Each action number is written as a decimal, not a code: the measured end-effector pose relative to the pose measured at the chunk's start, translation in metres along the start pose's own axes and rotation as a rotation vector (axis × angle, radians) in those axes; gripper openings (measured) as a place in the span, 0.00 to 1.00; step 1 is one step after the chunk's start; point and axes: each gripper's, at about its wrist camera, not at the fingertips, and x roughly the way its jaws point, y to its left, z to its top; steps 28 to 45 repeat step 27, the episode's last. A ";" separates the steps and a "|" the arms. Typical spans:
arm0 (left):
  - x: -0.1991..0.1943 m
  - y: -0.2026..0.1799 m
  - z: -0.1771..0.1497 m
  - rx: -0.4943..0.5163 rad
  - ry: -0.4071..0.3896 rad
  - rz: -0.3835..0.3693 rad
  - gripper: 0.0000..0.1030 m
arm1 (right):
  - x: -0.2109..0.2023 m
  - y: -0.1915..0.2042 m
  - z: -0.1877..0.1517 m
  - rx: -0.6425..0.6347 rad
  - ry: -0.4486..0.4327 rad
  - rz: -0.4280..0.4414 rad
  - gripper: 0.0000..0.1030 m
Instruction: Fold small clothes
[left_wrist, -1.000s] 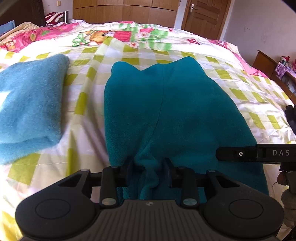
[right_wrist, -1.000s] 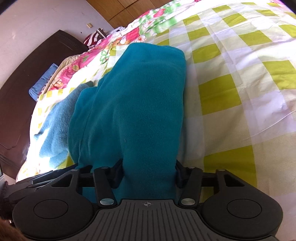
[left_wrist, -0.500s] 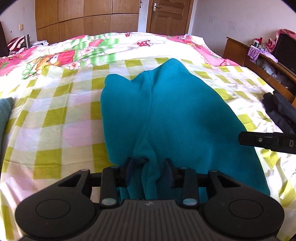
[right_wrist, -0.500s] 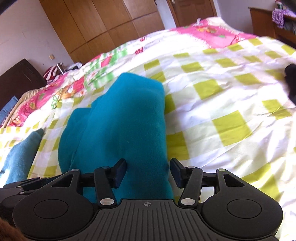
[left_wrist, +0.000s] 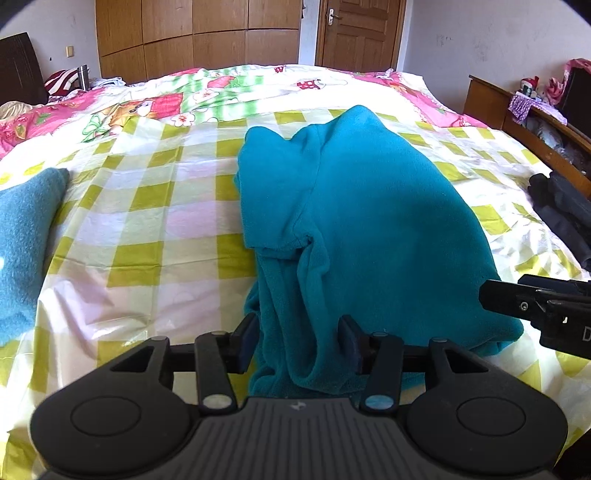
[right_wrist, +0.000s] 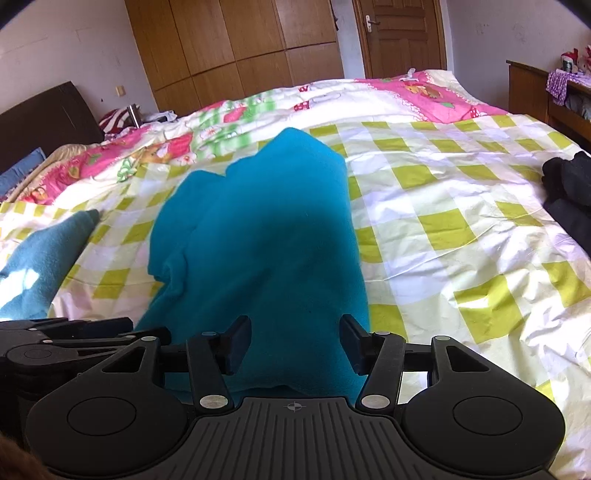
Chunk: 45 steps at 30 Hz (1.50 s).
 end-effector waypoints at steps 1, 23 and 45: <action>-0.003 -0.001 -0.001 0.006 -0.006 0.007 0.63 | -0.004 0.002 -0.001 -0.005 -0.009 -0.002 0.51; -0.017 -0.001 -0.034 -0.033 0.000 0.051 1.00 | -0.022 0.029 -0.044 -0.051 -0.023 -0.068 0.51; -0.018 -0.006 -0.035 -0.009 -0.006 0.052 1.00 | -0.018 0.028 -0.049 -0.050 -0.005 -0.069 0.51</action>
